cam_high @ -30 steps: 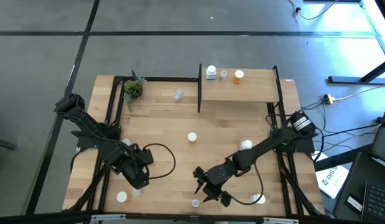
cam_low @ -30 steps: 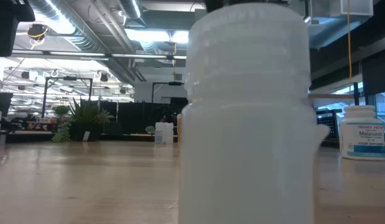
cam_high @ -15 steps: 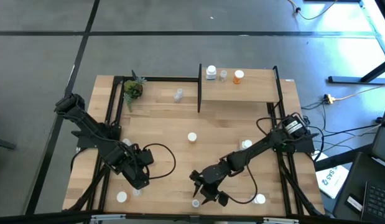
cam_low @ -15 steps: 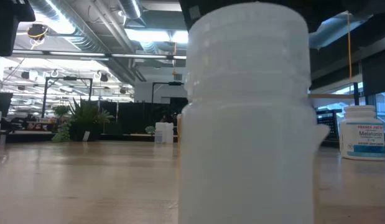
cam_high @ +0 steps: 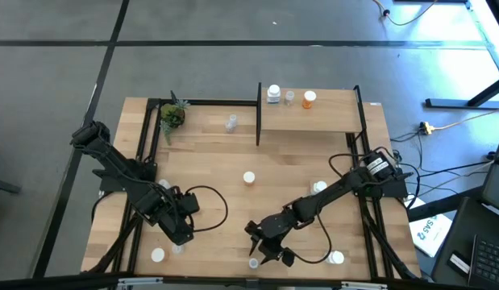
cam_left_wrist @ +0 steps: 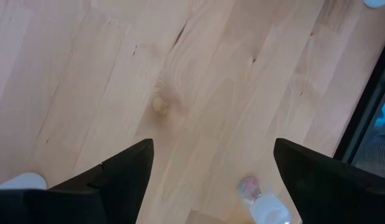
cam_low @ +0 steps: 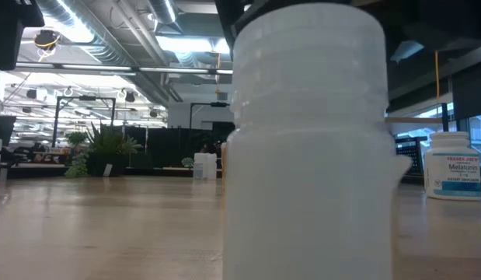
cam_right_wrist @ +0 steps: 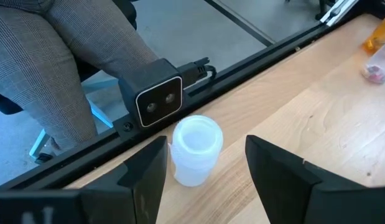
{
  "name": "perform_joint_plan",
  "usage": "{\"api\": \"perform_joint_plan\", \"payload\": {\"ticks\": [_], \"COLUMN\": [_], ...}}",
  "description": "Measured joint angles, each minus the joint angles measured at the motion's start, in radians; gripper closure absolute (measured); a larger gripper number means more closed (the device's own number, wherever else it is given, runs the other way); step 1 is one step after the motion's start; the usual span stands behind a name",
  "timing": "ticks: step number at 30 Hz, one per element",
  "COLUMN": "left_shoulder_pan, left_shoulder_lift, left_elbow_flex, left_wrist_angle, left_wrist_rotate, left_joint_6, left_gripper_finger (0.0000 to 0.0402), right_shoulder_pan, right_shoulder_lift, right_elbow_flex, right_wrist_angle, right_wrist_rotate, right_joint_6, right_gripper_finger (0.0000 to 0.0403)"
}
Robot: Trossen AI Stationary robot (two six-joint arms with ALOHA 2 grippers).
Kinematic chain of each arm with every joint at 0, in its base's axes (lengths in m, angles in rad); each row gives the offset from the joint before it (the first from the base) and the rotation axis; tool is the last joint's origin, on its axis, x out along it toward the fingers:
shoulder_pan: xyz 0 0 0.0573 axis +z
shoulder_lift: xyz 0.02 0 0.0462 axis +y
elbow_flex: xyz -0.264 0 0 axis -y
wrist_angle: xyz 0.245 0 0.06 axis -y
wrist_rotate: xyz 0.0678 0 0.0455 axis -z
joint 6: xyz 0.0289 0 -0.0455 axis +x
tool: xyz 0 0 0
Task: Pick and place medicine bottles onto shelf by color
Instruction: Put the bottom yellow transparent pill bottle on the shelf
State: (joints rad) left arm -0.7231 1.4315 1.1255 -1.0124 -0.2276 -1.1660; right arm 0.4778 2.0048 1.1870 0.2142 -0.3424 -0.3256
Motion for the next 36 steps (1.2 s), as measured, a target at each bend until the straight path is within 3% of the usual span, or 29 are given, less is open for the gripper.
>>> {"api": "perform_joint_plan", "payload": {"ticks": [36], "left_shoulder_pan": [0.0], "left_shoulder_lift": [0.0], "left_elbow_flex": [-0.001], "left_wrist_angle": [0.012], "left_wrist_rotate": [-0.023], "left_joint_6": [0.026], "left_gripper_finger": [0.0075], "right_shoulder_pan": [0.0], "right_shoulder_lift": [0.015], "right_elbow_flex": [0.0], "right_wrist_angle": [0.042], "right_wrist_rotate": [-0.026], "right_joint_6": [-0.022], "right_gripper_finger": [0.0183]}}
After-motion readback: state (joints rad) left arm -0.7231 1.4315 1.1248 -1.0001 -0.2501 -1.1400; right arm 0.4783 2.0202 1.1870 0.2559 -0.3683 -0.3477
